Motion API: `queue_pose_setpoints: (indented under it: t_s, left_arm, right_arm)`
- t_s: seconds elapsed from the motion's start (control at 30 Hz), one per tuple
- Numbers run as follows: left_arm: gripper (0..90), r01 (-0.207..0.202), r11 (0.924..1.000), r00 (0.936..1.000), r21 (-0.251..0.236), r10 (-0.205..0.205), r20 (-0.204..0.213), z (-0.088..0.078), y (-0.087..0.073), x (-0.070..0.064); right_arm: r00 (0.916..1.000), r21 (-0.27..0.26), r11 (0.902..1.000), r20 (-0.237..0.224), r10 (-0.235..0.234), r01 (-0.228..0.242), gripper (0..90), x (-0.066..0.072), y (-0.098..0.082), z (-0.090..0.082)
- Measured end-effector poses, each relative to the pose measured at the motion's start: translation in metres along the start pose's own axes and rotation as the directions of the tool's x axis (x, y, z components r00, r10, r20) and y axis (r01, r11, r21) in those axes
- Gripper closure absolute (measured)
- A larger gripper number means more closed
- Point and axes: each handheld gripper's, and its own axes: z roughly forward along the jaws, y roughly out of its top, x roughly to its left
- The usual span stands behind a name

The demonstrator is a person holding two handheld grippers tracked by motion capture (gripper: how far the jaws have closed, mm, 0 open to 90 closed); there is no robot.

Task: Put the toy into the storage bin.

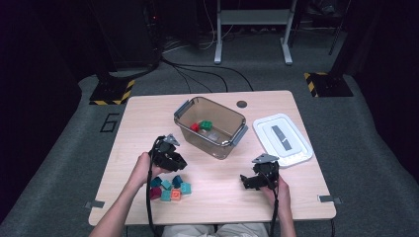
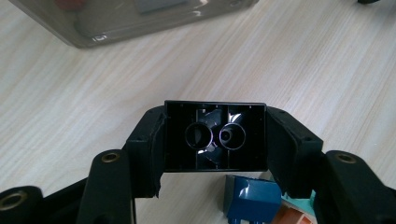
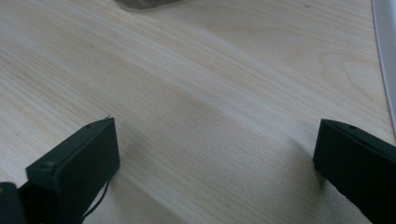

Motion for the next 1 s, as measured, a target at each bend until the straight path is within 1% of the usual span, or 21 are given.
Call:
queue_pose_setpoints:
  t_s: [0.07,0.2,0.23,0.43,0.63,0.67,1.0]
  left_arm:
    - [43.5,-0.001,1.0000,1.0000,-0.006,0.001,-0.009,-0.003,0.001,0.001]
    - [43.5,0.001,0.9999,0.9999,-0.013,-0.001,-0.012,-0.009,0.005,0.002]
    - [43.5,-0.001,0.9997,0.9998,-0.022,0.001,-0.017,-0.010,0.006,0.002]
    - [43.5,-0.020,0.9994,0.9995,-0.029,0.019,-0.025,-0.018,0.016,0.002]
    - [43.5,-0.028,0.9990,0.9991,-0.033,0.027,-0.033,-0.024,0.024,0.004]
    - [43.5,-0.029,0.9989,0.9988,-0.037,0.027,-0.040,-0.025,0.026,0.004]
    - [43.5,-0.030,0.9985,0.9987,-0.045,0.028,-0.043,-0.031,0.037,0.010]
  right_arm:
    - [1.0000,0.000,1.0000,0.000,0.000,0.000,0.0,0.000,0.000,0.000]
    - [1.0000,0.000,1.0000,-0.001,-0.001,0.001,0.0,0.000,0.000,0.000]
    - [1.0000,0.000,1.0000,-0.002,-0.001,0.001,0.0,0.000,0.000,0.000]
    - [1.0000,0.000,1.0000,0.000,0.001,-0.001,0.0,0.000,0.000,0.000]
    - [1.0000,0.000,1.0000,-0.001,-0.001,0.001,0.0,0.000,0.000,0.000]
    - [1.0000,0.000,1.0000,-0.001,-0.001,0.001,0.0,0.000,0.000,0.000]
    - [1.0000,0.001,1.0000,-0.001,-0.003,0.003,0.0,0.000,0.000,0.000]
